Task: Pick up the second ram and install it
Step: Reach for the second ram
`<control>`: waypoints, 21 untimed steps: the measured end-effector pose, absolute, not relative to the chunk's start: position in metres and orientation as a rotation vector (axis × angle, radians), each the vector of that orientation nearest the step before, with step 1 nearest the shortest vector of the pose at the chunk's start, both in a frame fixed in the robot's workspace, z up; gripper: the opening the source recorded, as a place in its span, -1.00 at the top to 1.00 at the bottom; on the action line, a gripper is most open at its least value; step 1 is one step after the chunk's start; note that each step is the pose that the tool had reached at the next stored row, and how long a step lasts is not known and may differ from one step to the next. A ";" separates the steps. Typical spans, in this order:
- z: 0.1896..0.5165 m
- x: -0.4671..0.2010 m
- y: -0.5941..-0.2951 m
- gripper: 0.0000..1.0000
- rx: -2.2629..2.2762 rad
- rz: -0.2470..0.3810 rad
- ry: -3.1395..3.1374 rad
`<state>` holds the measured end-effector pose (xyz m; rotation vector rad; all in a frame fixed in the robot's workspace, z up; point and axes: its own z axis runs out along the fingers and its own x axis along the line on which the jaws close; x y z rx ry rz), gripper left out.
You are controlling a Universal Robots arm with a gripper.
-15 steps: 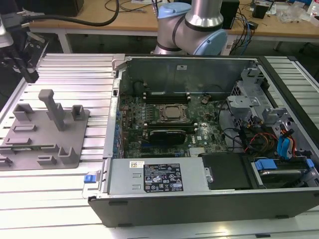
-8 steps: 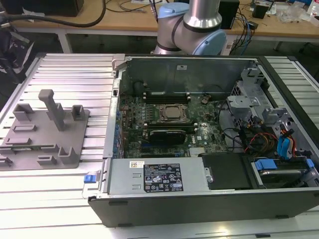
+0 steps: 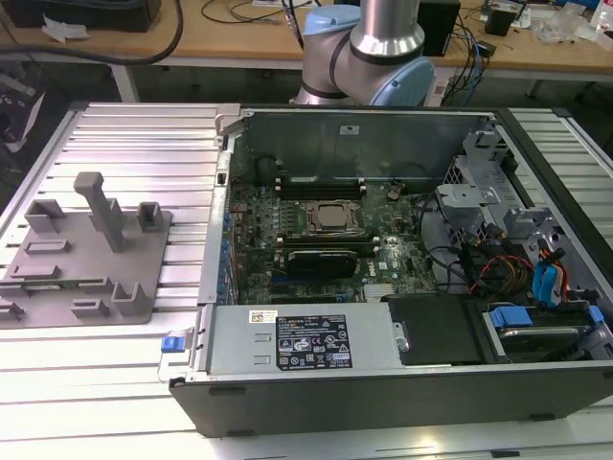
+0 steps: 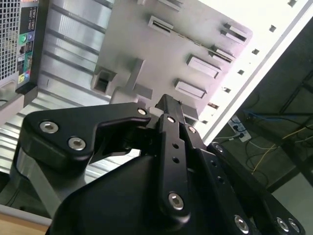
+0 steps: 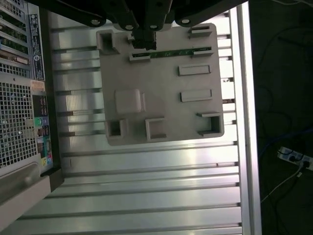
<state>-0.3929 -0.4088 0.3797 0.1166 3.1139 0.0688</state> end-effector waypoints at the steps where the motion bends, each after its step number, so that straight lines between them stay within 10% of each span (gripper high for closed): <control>1: 0.378 -0.394 -0.411 0.84 0.117 0.069 3.114; 21: 0.339 -0.401 -0.434 0.84 0.117 0.068 3.122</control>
